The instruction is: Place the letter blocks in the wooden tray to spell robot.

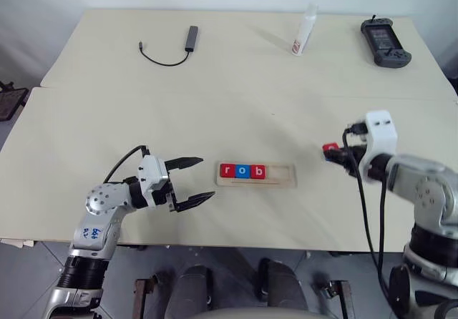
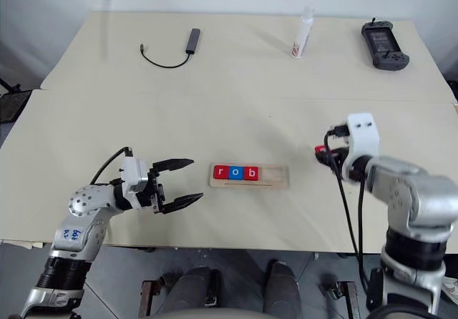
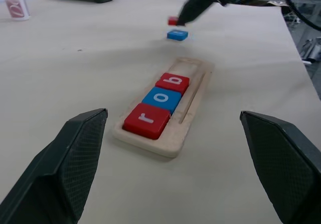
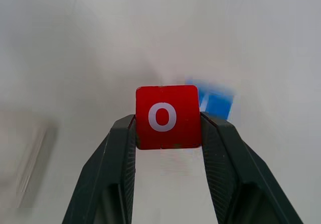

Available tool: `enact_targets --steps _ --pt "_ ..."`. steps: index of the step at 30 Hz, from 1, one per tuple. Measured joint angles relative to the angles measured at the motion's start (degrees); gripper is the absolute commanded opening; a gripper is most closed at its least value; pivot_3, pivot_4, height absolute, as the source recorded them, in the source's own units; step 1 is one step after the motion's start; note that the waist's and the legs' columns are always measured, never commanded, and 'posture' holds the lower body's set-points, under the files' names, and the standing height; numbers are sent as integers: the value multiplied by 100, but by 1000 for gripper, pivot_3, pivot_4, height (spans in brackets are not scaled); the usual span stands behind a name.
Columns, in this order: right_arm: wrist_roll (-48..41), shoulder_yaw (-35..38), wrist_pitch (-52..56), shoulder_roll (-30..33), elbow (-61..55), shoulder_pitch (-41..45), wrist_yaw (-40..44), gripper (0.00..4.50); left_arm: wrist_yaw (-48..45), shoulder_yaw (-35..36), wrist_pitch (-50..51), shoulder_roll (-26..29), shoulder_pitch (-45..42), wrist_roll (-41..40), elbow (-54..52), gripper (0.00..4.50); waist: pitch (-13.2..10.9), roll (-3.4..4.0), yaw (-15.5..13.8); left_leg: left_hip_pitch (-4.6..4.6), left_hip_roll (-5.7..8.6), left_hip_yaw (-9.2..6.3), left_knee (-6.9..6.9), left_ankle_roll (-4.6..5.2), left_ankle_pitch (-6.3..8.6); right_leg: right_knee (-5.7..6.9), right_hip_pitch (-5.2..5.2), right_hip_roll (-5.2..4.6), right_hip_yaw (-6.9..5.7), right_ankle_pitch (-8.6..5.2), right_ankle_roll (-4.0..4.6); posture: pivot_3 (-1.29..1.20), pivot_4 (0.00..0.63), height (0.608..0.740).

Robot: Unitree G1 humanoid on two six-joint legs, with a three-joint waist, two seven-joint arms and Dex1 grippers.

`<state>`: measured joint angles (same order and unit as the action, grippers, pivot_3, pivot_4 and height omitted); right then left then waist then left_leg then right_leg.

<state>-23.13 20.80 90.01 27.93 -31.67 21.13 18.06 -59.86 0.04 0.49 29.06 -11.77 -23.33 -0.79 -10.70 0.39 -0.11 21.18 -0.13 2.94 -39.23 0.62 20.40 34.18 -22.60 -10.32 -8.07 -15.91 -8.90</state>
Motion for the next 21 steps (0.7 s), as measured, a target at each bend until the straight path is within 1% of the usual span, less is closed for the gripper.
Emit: enact_targets --steps 2,4,6,7,8,10,13,14,15,16,17,18,21 --pt "27 176 183 -399 -495 -438 -172 1452 -126 -68 -8 -39 -150 1 207 4500 0 0 -1 -1 1 1 0 0 0 0 -1 0 2 0 0 0 150 740" --pt "66 271 217 -780 -852 -678 -346 1452 -221 -93 -46 -76 -271 2 385 4500 2 2 2 -4 3 2 0 0 0 2 -1 1 5 0 0 0 150 740" --pt "97 274 219 -946 -1013 -769 -456 2230 -273 -118 -85 -135 -391 4 453 4500 2 2 22 -7 3 5 0 0 0 2 -1 1 10 0 0 0 150 740" --pt "104 279 219 -1016 -1056 -784 -490 2466 -296 -122 -110 -147 -428 5 478 4500 2 2 28 -10 2 6 0 0 0 5 -1 1 12 0 0 0 150 740" --pt "93 295 219 -1063 -1075 -783 -497 2825 -321 -122 -133 -151 -472 7 536 4500 2 2 30 -10 0 6 1 0 0 5 -1 3 12 0 0 0 150 740" --pt "41 296 220 -946 -1067 -772 -409 3468 -355 -122 -183 -154 -497 18 596 4500 2 2 26 -9 2 6 0 0 0 3 -1 3 13 0 0 0 150 740" --pt "-140 362 194 -264 -872 -618 20 4452 -363 -119 -246 -154 -494 38 606 4500 2 2 20 -8 5 7 0 4 2 1 -1 1 17 0 0 0 150 740" --pt "-269 393 57 65 -758 -604 304 4452 -364 -117 -257 -155 -488 39 606 4500 2 2 8 -6 5 4 0 4 2 0 0 1 14 0 0 0 150 740" --pt "-458 385 -193 555 -569 -645 734 4452 -366 -113 -274 -151 -465 39 604 4500 2 2 -3 -6 6 4 1 6 3 -3 0 1 14 0 -1 0 150 740" --pt "-521 380 -398 846 -458 -686 995 4452 -365 -102 -291 -142 -426 40 603 4500 2 1 1 -8 5 4 4 7 4 -5 1 2 12 0 -1 0 150 740" --pt "-576 240 -931 1327 -266 -846 1483 4452 -365 -105 -305 -144 -383 39 593 4500 1 1 4 -6 5 4 5 9 5 -9 2 2 11 0 -1 0 150 740" --pt "-595 114 -1352 1675 -96 -971 1878 4452 -365 -101 -310 -135 -333 39 586 4500 1 0 10 -9 6 7 9 10 6 -13 4 2 12 1 -2 0 150 740" --pt "-295 -529 -3372 2602 679 -1319 3293 4452 -367 -96 -309 -110 -218 35 519 4500 0 -3 19 -11 7 14 7 12 6 -21 7 2 15 6 -12 0 150 740"
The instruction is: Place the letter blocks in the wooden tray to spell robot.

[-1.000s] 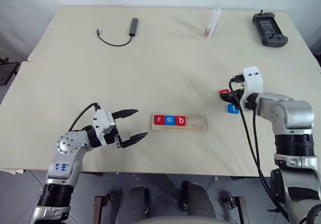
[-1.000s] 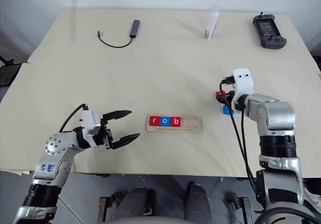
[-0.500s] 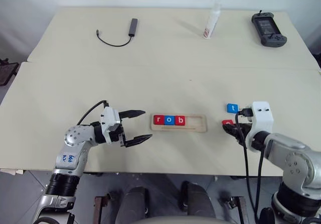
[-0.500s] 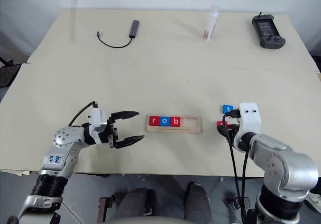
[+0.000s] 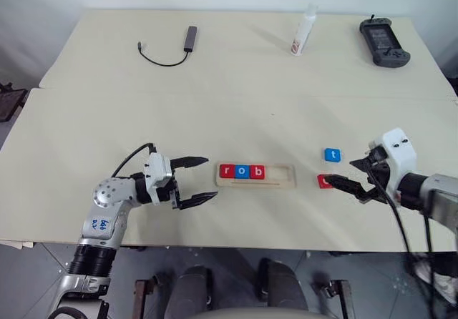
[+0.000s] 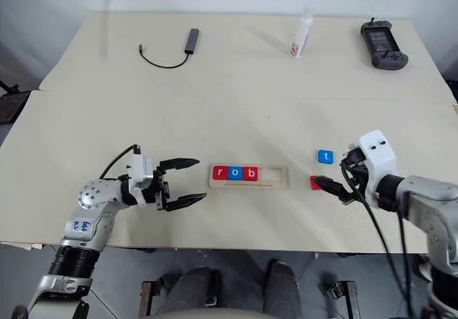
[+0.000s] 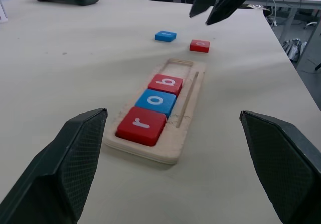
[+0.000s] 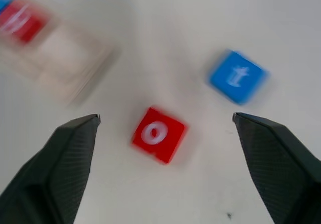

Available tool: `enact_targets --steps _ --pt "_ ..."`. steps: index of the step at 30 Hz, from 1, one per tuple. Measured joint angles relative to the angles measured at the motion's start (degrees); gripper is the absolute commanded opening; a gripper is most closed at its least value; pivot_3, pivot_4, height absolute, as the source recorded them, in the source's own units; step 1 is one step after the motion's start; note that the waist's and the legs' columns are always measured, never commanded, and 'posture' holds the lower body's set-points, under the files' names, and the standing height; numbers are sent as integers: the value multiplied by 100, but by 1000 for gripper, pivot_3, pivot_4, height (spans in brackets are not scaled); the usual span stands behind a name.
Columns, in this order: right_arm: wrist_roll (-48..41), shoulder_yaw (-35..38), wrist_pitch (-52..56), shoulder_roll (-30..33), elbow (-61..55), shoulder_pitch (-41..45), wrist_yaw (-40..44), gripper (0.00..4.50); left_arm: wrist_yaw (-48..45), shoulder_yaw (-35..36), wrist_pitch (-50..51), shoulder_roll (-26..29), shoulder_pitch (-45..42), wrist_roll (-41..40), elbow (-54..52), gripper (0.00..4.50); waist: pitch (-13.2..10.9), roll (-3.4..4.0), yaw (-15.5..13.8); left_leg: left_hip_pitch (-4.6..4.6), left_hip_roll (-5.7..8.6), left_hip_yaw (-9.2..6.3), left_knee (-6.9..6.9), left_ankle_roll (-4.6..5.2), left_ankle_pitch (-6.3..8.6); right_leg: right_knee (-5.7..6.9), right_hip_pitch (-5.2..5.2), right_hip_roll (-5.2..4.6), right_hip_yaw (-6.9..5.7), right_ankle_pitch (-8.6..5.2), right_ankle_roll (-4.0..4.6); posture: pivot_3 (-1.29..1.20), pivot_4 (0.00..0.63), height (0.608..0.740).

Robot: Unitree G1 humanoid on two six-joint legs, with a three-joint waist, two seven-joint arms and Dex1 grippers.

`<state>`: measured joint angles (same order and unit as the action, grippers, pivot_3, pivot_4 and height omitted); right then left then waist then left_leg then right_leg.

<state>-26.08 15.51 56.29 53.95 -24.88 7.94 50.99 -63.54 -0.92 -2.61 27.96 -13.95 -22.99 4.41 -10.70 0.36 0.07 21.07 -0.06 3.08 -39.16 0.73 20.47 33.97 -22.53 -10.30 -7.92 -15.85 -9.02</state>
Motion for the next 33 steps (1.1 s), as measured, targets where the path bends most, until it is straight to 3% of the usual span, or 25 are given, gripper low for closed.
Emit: enact_targets --steps 2,6,10,12,20,26,33 --pt "361 -460 -1503 358 691 -19 886 4452 -3 11 2 24 98 -4 -142 4500 -1 -2 12 -3 0 7 -2 0 0 -2 1 0 5 3 -5 0 150 740" --pt "1050 -1329 -3574 398 2463 646 1856 4452 -30 54 2 101 235 -18 -354 4500 -4 -6 22 -8 -2 14 -8 5 -3 -3 5 -2 11 7 -11 0 150 740" --pt "1510 -1885 -4517 243 3678 1337 2270 4452 -35 84 -2 142 347 -30 -575 4500 -3 -7 12 -5 -5 11 -10 5 -3 -3 5 -2 7 8 -10 0 150 740" --pt "1617 -2004 -4743 163 3992 1607 2400 4071 -37 87 -1 154 378 -33 -653 4500 -3 -8 10 -4 -5 10 -14 5 -3 -4 7 -2 5 10 -8 0 150 740" --pt "1705 -2120 -5024 -100 4373 1922 2616 1521 30 97 21 211 544 -33 -850 4500 -3 -8 14 -6 -9 10 -20 4 -3 -1 8 0 6 13 -5 0 150 740" --pt "1595 -2188 -4914 -194 4105 2032 2870 1449 102 156 74 246 602 -34 -939 4500 -3 -6 12 -1 -10 9 -24 4 -3 0 5 0 5 13 -5 0 150 740" --pt "1503 -2729 -3514 -508 2844 2819 2929 1449 185 216 127 256 666 -34 -1055 4500 -4 -3 3 4 -11 0 -30 3 -2 1 5 1 2 15 -3 0 150 740"
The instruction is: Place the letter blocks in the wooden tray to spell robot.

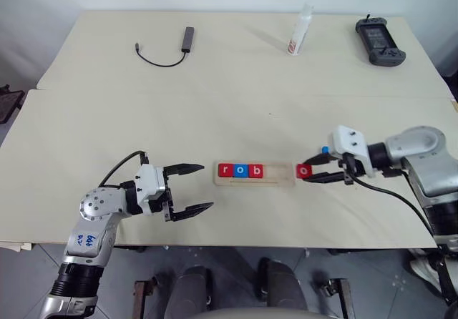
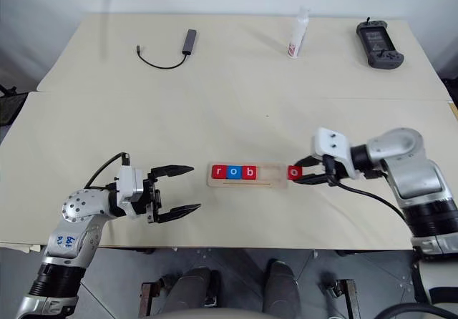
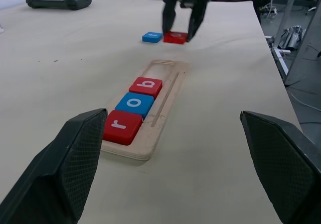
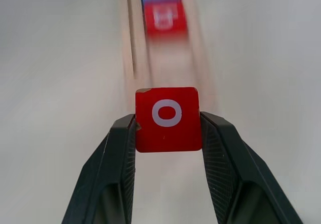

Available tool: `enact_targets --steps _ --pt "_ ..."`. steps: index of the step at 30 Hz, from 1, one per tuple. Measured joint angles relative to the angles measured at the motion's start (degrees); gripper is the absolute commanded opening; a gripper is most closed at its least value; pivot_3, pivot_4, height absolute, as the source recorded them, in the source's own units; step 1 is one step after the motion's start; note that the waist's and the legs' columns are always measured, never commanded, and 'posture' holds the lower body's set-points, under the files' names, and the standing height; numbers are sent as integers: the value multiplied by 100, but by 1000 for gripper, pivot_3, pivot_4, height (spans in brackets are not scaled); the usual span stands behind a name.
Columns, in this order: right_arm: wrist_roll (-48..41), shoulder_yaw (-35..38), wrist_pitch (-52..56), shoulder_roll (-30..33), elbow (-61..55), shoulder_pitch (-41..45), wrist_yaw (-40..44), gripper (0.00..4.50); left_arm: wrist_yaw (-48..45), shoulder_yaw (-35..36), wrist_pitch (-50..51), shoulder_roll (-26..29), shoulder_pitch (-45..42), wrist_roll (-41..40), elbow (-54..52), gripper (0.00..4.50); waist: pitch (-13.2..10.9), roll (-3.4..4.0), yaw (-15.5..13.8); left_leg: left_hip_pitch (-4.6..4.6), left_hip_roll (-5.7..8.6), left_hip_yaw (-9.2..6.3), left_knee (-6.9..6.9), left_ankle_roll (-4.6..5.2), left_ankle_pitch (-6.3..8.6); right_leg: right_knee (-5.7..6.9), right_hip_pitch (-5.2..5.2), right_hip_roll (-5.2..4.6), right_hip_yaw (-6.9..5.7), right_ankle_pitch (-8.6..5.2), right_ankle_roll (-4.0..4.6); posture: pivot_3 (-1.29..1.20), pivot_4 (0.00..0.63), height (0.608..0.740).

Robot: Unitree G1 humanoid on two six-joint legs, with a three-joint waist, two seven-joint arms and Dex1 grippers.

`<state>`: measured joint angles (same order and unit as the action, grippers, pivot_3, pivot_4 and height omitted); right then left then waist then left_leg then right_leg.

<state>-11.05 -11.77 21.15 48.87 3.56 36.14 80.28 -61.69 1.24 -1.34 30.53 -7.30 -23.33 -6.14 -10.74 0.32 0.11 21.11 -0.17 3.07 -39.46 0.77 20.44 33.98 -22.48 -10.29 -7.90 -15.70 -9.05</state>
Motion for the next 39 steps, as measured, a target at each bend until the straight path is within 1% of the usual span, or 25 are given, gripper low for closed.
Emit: enact_targets --steps 4,9,15,17,18,21,24,25,27,29,32,33,34,35,37,39 --pt "212 -446 364 -394 -80 234 -219 1449 71 -1 21 -6 26 0 -19 4500 0 0 -34 13 6 -10 -10 0 1 0 0 -3 -8 1 0 0 150 740" --pt "466 -643 346 -475 40 370 -355 1449 180 0 70 -7 57 1 -60 4500 0 0 -23 14 8 -10 -10 1 1 0 0 -3 -9 2 -1 0 150 740" --pt "629 -775 366 -570 121 396 -400 3581 293 4 90 -7 123 1 -227 4500 0 0 1 11 6 -8 -10 1 1 2 0 -2 -8 2 -1 0 150 740" --pt "610 -759 402 -583 118 402 -411 4250 336 3 94 -7 153 1 -251 4500 0 0 1 11 6 -8 -10 1 1 2 0 -2 -8 2 -1 0 150 740" --pt "564 -731 451 -594 110 402 -415 4473 342 3 96 -7 162 1 -253 4500 0 0 1 11 6 -8 -10 1 1 2 0 -2 -8 2 -1 0 150 740" --pt "373 -537 635 -572 3 400 -409 4473 360 1 104 -8 169 0 -262 4500 0 0 -9 13 6 -8 -11 1 1 1 0 -3 -8 2 -1 0 150 740" --pt "266 -292 742 -367 -103 376 -421 4473 390 1 117 -7 170 1 -264 4500 0 0 -26 13 8 -9 -11 2 2 0 1 -4 -8 2 -2 0 150 740" --pt "262 -228 765 -295 -105 353 -447 4082 399 1 121 -8 169 0 -264 4500 0 0 -22 13 8 -9 -11 2 2 0 1 -4 -8 2 -2 0 150 740" --pt "263 -127 797 -192 -103 240 -504 3531 401 -1 128 -8 165 0 -264 4500 0 0 -9 13 7 -7 -10 2 2 1 1 -3 -8 2 -2 0 150 740" --pt "265 -119 811 -123 -102 106 -536 2867 400 -6 136 -8 152 0 -263 4500 0 0 -6 12 6 -7 -10 2 2 1 1 -3 -8 2 -2 0 150 740" --pt "278 -131 826 -62 -94 -84 -571 1822 400 -6 143 -8 127 0 -262 4500 0 0 -6 12 6 -6 -10 2 2 1 1 -3 -8 2 -2 0 150 740" --pt "274 -136 867 -62 -96 -90 -572 1490 399 -8 148 -8 123 0 -262 4500 0 0 -7 12 6 -6 -11 2 2 1 0 -3 -7 2 -2 0 150 740" --pt "273 -136 898 -62 -97 -89 -568 1057 399 -10 152 -8 113 0 -262 4500 0 0 -4 11 6 -6 -11 2 2 1 0 -3 -7 2 -2 0 150 740" --pt "272 -137 908 -62 -100 -89 -562 769 398 -10 154 -8 106 0 -262 4500 0 0 -1 11 5 -6 -11 2 2 1 0 -2 -7 2 -2 0 150 740" --pt "279 -171 911 -62 -108 -89 -546 28 397 -10 162 -8 104 0 -262 4500 0 0 -3 11 5 -6 -11 2 2 1 0 -2 -8 2 -2 0 150 740" --pt "314 -287 909 -62 -138 -89 -509 28 397 -9 189 -8 103 0 -262 4500 0 0 -4 11 6 -6 -11 2 2 1 0 -2 -7 2 -2 0 150 740"
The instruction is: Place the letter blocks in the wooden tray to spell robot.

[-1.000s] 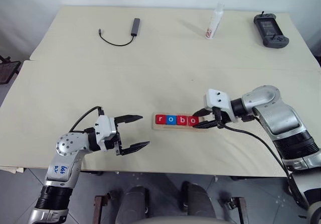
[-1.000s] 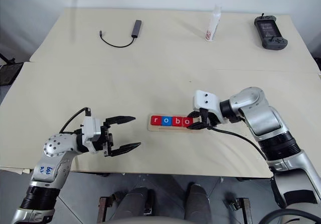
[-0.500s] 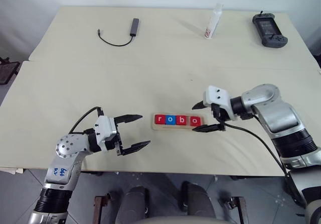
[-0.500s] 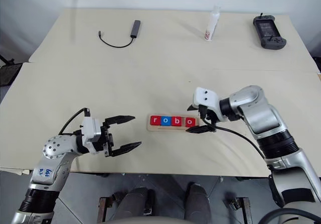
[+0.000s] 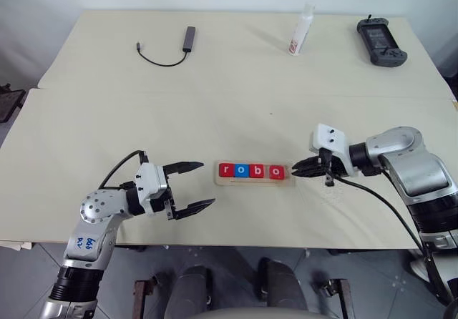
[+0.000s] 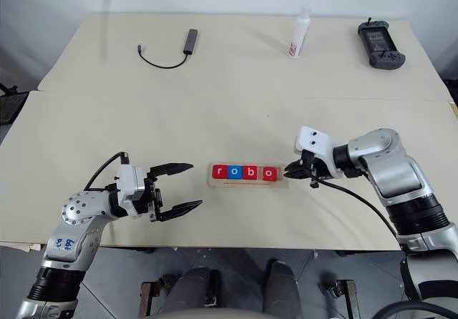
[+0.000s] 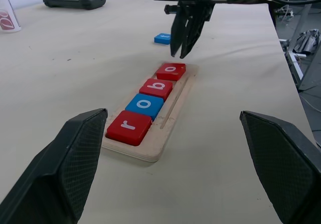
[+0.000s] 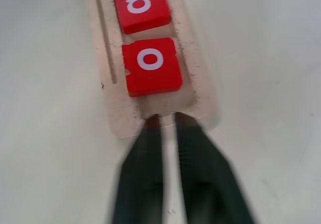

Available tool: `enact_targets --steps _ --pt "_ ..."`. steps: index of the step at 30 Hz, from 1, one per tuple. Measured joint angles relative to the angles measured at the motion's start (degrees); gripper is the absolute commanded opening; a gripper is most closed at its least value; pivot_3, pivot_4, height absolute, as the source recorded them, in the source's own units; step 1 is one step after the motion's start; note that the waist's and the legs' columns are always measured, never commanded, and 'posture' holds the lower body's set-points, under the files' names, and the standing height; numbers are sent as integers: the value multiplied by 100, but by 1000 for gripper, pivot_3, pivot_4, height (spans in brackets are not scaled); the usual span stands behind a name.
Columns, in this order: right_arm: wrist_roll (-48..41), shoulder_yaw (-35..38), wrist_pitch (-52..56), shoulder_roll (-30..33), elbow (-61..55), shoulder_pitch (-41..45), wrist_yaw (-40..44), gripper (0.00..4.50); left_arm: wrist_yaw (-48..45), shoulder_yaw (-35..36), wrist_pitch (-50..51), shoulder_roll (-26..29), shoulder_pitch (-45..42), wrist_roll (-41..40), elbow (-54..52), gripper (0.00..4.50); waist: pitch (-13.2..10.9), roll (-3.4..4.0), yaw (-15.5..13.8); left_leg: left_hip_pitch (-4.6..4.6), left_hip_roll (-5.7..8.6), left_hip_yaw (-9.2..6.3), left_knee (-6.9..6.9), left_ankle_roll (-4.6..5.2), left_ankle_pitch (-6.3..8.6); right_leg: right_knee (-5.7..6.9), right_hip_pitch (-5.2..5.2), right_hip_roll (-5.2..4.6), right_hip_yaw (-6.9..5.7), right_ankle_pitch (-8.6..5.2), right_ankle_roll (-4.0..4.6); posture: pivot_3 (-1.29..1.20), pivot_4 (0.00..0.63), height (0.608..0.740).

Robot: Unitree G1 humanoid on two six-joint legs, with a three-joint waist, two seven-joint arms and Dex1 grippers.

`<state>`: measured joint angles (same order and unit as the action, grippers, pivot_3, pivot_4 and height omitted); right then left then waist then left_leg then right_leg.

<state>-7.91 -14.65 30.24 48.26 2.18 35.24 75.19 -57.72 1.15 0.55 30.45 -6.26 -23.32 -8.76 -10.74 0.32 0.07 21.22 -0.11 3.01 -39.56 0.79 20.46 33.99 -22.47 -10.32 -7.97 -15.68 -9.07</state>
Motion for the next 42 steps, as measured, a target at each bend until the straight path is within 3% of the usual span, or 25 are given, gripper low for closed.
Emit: enact_targets --steps 18,24,27,32,35,38,42 --pt "101 -316 119 -591 -68 342 -251 28 50 2 23 1 -7 1 -1 4500 0 0 2 0 0 -1 0 0 0 1 0 0 -1 0 0 0 150 740" --pt "75 -253 153 -527 -244 266 -311 28 55 -2 24 0 -12 1 -2 4500 0 0 -10 1 1 -2 0 0 0 0 0 0 -1 0 0 0 150 740" --pt "-93 292 85 -270 -387 -164 -459 625 49 -6 22 -1 -23 2 9 4500 0 0 -61 4 4 -3 -1 1 1 -1 1 -2 -2 0 0 0 150 740" --pt "-460 1549 -144 -76 -700 -1282 -864 2258 5 -30 18 -10 -169 4 92 4500 0 -1 -126 1 2 1 1 1 1 -2 1 0 -1 1 -1 0 150 740" --pt "-834 2854 -703 -680 -888 -2087 -1595 3294 -38 -1 9 -13 -258 2 265 4500 1 -1 -151 -1 5 9 2 1 1 -1 1 -1 5 2 -4 0 150 740" --pt "-969 3754 -1064 -901 -1116 -2932 -2180 4328 -77 -44 7 -51 -422 2 427 4500 1 -1 -173 -3 4 8 2 1 1 0 3 0 5 3 -4 0 150 740" --pt "-1024 4358 -1408 -1434 -1177 -3898 -2781 4468 -185 -63 2 -69 -606 4 720 4500 3 1 -151 -7 5 18 3 2 2 0 0 1 15 3 -5 0 150 740"
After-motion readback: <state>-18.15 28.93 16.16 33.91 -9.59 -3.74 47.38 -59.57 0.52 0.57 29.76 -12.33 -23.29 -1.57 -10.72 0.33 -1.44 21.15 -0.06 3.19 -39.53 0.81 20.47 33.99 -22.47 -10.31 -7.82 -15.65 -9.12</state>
